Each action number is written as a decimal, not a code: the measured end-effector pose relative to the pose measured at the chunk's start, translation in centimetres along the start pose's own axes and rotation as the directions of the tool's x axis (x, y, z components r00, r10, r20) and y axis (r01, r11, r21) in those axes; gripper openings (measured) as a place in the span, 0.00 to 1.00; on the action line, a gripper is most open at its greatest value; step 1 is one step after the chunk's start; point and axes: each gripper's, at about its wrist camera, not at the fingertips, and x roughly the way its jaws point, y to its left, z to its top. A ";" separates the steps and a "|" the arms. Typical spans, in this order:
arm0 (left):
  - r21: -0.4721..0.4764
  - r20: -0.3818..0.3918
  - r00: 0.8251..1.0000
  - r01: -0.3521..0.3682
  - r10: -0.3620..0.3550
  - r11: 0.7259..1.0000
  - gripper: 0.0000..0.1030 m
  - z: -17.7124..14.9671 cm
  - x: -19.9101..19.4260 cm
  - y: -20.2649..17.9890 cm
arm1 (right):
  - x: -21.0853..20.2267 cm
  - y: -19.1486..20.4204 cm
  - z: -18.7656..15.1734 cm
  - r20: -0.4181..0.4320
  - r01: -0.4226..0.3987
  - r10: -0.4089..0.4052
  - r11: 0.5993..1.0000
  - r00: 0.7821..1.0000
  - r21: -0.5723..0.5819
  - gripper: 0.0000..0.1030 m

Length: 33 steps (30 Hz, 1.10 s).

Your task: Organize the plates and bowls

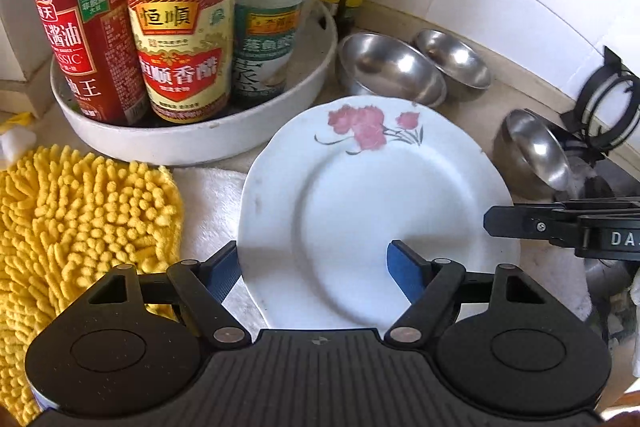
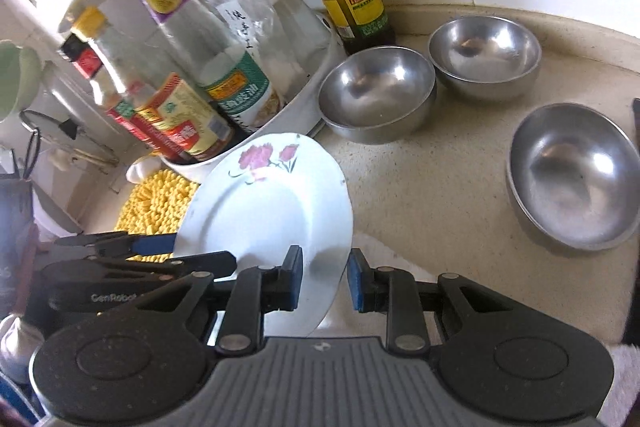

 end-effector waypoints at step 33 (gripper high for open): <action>0.097 -0.043 0.997 0.068 -0.065 0.993 0.70 -7.6 -1.6 -6.6 | -7.0 -2.0 -11.4 -0.060 0.119 -0.117 0.992 0.991 0.029 0.46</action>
